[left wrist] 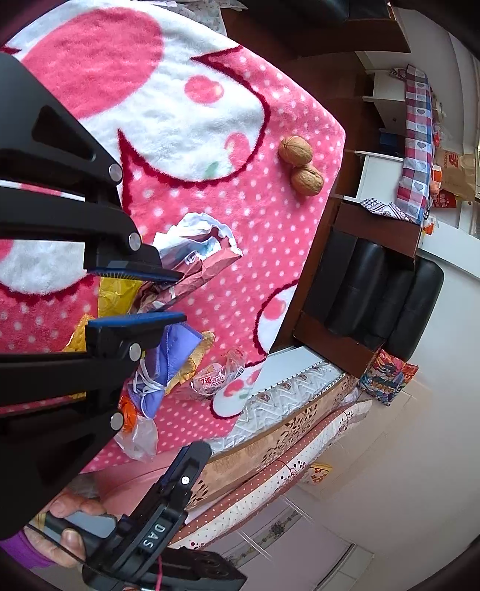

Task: Collect trash
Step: 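Move the left gripper to the crumpled foil wrapper on the table, then grasp the foil wrapper with the left gripper while the right grasps a clear plastic bag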

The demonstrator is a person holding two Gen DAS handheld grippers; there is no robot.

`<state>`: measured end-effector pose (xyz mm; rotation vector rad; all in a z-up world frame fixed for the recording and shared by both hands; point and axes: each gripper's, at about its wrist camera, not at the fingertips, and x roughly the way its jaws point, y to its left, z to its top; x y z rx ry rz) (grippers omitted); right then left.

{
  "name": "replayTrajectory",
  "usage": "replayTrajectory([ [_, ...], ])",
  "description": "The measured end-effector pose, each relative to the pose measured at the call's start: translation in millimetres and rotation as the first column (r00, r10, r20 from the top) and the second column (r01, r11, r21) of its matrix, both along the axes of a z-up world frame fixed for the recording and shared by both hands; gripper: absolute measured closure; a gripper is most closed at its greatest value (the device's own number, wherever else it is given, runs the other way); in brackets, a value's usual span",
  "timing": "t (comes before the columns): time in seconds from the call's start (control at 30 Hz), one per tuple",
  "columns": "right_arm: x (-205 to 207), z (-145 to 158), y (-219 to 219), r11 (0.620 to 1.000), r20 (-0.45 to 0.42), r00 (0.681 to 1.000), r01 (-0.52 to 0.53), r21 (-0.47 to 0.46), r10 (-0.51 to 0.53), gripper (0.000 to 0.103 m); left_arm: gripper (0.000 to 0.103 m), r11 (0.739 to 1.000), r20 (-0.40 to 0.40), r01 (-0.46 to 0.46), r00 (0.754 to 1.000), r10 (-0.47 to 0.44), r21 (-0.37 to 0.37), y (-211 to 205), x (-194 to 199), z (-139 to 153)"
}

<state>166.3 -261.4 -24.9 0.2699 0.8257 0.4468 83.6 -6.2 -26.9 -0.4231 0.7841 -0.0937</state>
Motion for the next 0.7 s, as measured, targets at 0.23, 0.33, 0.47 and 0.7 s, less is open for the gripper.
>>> replayTrajectory([
  [0.23, 31.7, -15.2, 38.0, 0.986, -0.015, 0.999, -0.043, -0.163, 0.041, 0.055, 0.088, 1.000, 0.002, 0.010, 1.000, -0.010, -0.020, 6.2, 0.5, -2.5],
  [0.33, 42.9, -27.8, 43.0, 0.979, -0.046, 0.998, -0.045, -0.200, 0.036, 0.055, 0.088, 1.000, -0.002, 0.009, 1.000, -0.009, -0.029, 8.5, 0.6, -4.4],
  [0.47, 49.2, -42.4, 40.3, 0.976, -0.080, 0.997, -0.035, -0.216, 0.018, 0.084, 0.088, 0.999, -0.001, 0.013, 1.000, -0.014, -0.036, 9.8, 0.7, -5.5],
  [0.7, 39.2, -36.1, 25.5, 0.986, -0.067, 0.998, -0.006, -0.165, -0.005, 0.094, 0.088, 0.999, 0.014, 0.021, 1.000, -0.020, -0.035, 8.1, -1.8, -1.4],
])
